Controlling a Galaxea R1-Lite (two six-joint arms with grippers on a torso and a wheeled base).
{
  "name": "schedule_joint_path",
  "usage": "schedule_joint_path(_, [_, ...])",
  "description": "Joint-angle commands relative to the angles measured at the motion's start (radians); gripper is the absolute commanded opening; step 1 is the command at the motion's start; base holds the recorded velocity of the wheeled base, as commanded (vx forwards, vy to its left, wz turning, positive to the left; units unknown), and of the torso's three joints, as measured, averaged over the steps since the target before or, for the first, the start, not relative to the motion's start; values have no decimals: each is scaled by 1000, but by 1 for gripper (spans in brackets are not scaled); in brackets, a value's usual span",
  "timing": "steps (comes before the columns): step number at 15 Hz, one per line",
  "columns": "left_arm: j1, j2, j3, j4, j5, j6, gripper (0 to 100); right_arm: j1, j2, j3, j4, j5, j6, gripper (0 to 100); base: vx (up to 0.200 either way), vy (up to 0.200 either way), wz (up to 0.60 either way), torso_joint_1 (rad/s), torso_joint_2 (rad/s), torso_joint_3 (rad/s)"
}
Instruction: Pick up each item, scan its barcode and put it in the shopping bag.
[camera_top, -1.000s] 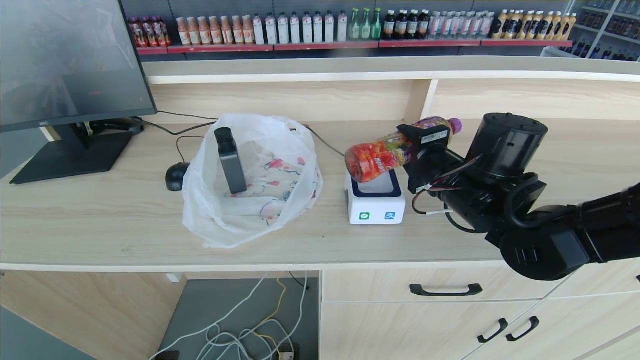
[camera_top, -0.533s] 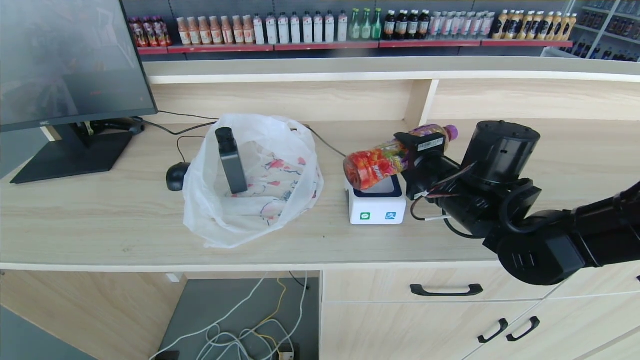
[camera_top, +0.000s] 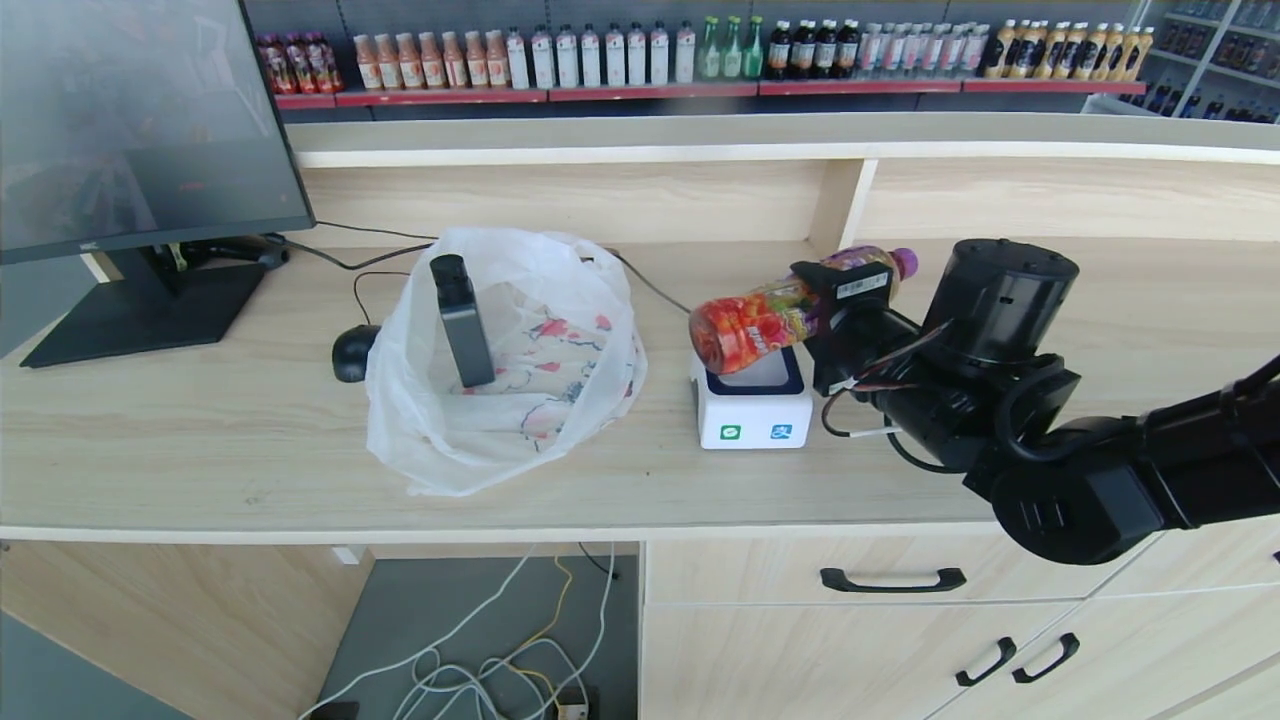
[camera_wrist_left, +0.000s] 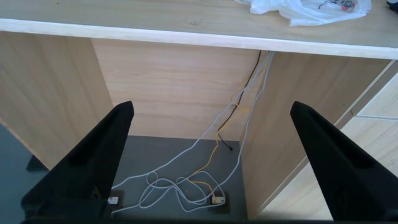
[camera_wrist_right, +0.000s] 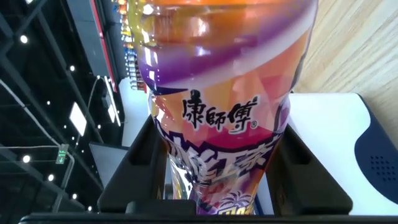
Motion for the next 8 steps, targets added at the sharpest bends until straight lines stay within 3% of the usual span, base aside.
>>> schedule_joint_path(1, [0,0,0,0,-1,0,100,-2,3,2,-1,0,0,0,0,0,0,0,0,0])
schedule_joint_path(8, [0,0,0,0,-1,0,100,-14,-30,-6,-62,1,-27,0,0,0,0,0,0,0])
